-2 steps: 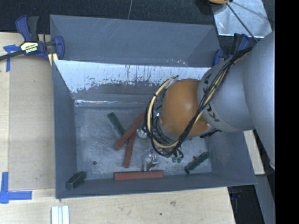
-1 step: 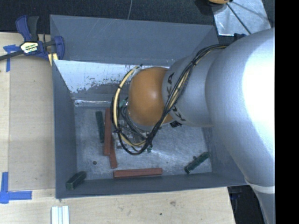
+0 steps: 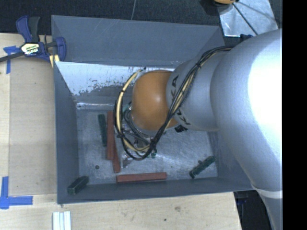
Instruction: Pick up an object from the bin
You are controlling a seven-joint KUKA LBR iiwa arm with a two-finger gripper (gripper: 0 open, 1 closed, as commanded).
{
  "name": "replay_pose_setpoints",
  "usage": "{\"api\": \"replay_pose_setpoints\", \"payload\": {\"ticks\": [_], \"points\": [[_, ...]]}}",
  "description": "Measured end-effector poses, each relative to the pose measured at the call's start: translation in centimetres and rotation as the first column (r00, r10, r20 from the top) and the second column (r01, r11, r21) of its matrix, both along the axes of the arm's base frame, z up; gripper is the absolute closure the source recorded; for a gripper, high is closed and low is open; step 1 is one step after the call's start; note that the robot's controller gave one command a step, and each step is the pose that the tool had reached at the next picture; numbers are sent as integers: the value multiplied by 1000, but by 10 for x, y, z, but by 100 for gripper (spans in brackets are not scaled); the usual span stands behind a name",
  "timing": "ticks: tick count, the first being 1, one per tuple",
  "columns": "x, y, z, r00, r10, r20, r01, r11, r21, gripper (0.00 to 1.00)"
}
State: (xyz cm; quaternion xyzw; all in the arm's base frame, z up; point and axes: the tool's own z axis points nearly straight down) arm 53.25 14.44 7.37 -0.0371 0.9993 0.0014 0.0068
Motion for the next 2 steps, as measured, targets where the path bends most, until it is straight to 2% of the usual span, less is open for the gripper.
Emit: {"api": "replay_pose_setpoints", "payload": {"ticks": [1,2], "points": [[0,0,0,1000,0,0,0,1000,0,0],[-6,14,3,990,141,-6,-141,990,-6,0]]}}
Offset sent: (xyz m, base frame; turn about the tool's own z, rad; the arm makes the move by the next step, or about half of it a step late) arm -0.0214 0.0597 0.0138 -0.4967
